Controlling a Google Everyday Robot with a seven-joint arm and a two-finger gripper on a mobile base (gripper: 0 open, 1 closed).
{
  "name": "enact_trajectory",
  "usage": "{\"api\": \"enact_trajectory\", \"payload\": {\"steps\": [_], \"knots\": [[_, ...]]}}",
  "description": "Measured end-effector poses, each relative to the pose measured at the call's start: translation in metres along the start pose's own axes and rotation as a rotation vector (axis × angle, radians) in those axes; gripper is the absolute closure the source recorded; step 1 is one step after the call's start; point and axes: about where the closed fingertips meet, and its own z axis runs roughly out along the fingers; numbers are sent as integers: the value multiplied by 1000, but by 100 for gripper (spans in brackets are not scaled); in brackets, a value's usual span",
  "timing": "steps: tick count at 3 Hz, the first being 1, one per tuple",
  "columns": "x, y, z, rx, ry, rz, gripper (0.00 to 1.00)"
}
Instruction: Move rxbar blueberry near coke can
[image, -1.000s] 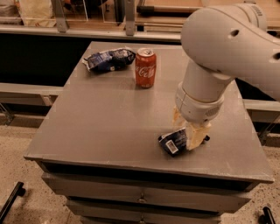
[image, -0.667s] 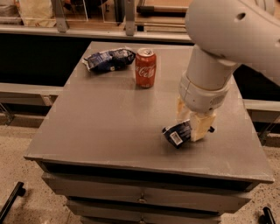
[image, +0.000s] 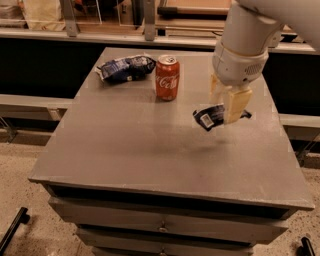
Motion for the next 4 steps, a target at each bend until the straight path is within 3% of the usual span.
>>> {"api": "enact_trajectory", "payload": {"steps": [2,4], "knots": [[17,-64,-19,90,-45,121,100],[31,-88,-7,129,-39,263,100]]}}
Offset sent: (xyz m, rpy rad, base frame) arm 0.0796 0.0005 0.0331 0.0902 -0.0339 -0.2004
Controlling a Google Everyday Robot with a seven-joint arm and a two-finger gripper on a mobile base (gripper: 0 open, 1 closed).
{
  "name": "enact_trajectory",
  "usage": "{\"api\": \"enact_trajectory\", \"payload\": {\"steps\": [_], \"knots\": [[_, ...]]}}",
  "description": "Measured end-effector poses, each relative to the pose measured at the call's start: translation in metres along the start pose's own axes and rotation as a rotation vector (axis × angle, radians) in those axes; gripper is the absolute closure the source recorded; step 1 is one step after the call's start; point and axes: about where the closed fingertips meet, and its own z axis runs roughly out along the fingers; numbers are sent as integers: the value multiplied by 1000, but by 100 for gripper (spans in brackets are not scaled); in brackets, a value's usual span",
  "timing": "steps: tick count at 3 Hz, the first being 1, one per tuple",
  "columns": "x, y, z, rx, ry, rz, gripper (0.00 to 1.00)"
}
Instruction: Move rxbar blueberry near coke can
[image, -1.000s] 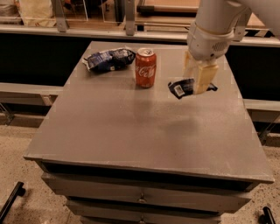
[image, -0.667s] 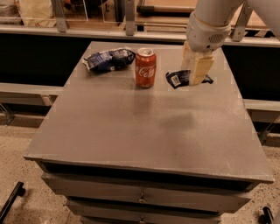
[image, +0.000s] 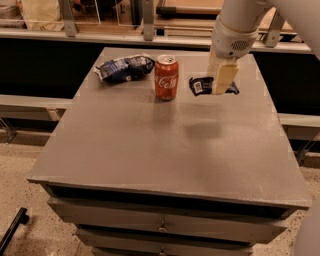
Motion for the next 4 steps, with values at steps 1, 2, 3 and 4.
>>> {"api": "enact_trajectory", "payload": {"steps": [1,2,3,4], "knots": [[0,-11,10,-4,16,54,100],[-8,-18,28,-22,17,97,100],[-16,-18,45,-43,18,130,100],[-20,-20,57,-62,22,142,100]]}}
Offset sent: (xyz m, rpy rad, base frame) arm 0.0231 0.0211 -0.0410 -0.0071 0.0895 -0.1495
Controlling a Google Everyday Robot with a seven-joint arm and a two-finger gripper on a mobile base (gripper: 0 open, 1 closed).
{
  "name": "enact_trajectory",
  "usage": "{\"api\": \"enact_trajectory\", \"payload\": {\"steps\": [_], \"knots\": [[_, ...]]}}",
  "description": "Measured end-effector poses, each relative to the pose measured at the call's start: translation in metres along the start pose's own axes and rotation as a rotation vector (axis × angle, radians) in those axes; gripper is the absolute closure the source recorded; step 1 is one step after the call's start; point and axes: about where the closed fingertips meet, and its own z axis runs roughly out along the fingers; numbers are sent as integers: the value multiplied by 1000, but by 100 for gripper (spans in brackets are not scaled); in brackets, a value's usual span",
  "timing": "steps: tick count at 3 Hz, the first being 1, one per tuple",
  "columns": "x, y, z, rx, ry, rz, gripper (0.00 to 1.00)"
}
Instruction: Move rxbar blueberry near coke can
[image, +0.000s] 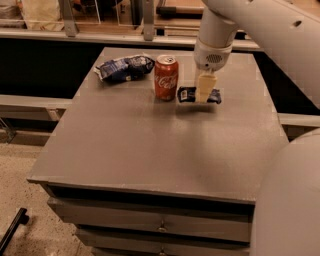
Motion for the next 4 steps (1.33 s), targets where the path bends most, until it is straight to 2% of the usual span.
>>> {"api": "enact_trajectory", "payload": {"steps": [1,2,4], "knots": [[-3,-2,9,-14,4,10,100],[-4,-6,14,-12,2,33,82],[-4,-8,19,-20,24,65,37]]}}
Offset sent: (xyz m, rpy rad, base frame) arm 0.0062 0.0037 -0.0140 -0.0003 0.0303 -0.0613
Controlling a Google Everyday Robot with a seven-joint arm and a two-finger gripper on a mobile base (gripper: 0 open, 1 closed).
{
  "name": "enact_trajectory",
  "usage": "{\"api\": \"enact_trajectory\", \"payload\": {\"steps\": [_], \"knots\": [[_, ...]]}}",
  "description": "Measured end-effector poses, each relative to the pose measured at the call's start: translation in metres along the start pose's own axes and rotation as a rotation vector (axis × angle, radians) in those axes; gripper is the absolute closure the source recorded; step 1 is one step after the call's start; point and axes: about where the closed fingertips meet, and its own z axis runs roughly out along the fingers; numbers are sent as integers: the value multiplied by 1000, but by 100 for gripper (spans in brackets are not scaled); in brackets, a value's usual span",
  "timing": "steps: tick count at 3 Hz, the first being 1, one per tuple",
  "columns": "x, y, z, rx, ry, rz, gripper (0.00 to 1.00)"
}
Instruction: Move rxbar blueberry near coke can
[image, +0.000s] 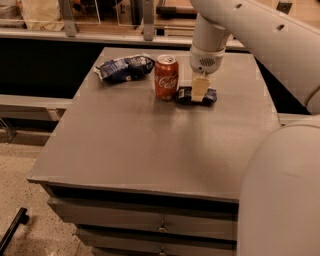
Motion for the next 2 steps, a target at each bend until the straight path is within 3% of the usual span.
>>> {"api": "enact_trajectory", "payload": {"steps": [1,2], "knots": [[1,0,-3,-8,9,16,13],[2,2,-6,-14,-24,15,0]]}}
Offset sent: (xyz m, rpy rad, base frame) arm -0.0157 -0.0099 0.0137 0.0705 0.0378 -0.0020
